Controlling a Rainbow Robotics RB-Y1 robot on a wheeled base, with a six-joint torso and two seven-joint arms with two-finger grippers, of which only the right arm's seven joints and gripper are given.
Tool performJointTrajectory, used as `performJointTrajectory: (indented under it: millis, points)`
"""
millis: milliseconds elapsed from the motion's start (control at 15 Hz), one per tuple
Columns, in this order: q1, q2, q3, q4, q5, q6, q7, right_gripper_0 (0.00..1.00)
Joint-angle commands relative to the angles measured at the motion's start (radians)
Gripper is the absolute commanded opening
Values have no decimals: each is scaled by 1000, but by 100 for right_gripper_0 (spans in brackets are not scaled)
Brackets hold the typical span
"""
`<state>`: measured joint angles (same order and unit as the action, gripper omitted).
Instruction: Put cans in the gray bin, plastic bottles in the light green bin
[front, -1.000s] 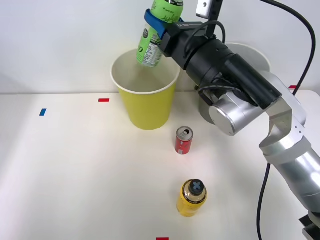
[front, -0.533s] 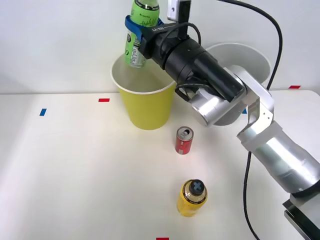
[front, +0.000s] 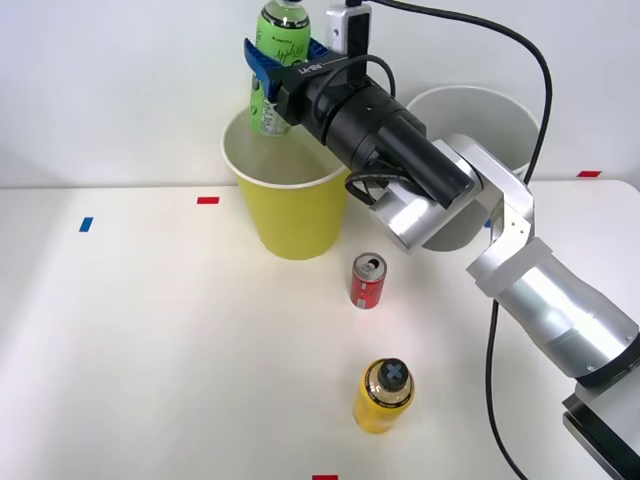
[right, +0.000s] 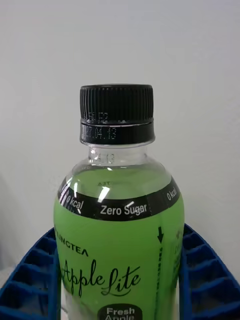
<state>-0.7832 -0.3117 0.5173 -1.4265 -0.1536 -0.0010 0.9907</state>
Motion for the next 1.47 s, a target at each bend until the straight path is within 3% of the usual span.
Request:
performJointTrajectory:
  millis: [67,600,1067,1467]
  points:
    - [1,-9,1,0,2,-13,2,100]
    - [39,-46,-7,-29,-4,-100,-3,100]
    - [343,-205,-160,-436,-7,-100,-11,100]
    - [809,-279,-381,-810,-21,-102,-26,100]
